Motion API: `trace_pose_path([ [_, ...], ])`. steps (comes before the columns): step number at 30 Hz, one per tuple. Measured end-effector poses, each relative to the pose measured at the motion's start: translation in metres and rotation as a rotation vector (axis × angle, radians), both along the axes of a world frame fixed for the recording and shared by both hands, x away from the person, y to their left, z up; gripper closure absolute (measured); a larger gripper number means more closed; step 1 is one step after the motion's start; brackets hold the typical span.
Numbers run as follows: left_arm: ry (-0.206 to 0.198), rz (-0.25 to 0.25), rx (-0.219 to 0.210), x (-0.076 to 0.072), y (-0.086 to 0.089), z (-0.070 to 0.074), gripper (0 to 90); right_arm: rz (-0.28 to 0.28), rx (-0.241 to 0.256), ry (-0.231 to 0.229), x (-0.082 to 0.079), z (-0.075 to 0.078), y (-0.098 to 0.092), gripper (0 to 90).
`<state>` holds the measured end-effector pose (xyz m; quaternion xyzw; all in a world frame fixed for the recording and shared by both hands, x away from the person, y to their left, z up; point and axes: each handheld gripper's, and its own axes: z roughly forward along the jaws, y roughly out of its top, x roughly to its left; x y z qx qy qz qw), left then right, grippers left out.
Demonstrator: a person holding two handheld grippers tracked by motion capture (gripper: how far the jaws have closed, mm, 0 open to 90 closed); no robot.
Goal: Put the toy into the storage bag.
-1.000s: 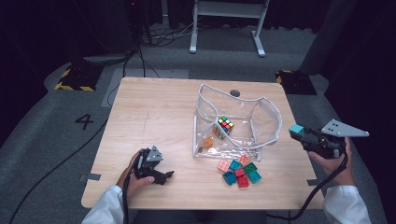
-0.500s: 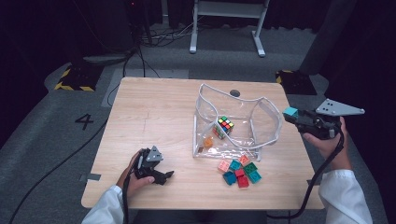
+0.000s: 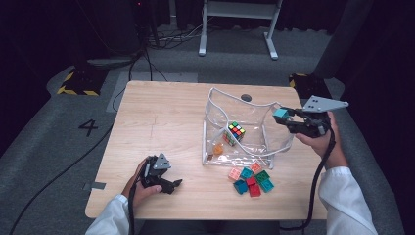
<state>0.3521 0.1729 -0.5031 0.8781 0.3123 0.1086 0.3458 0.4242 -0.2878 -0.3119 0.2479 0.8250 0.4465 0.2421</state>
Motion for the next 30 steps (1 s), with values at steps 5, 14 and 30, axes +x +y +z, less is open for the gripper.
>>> trace_pose_path([
  [5,0.0,0.0,0.0,0.0,0.0,0.0,10.3,0.067,-0.076,0.066,0.012,-0.009,0.028,58.9],
  [14,-0.003,0.002,0.001,0.0,0.0,0.0,10.3,0.125,-0.217,0.127,0.029,-0.02,0.053,58.8],
  [30,-0.01,0.004,0.006,0.0,0.0,0.0,10.4,0.025,-0.646,0.236,0.049,-0.039,0.07,58.7],
])
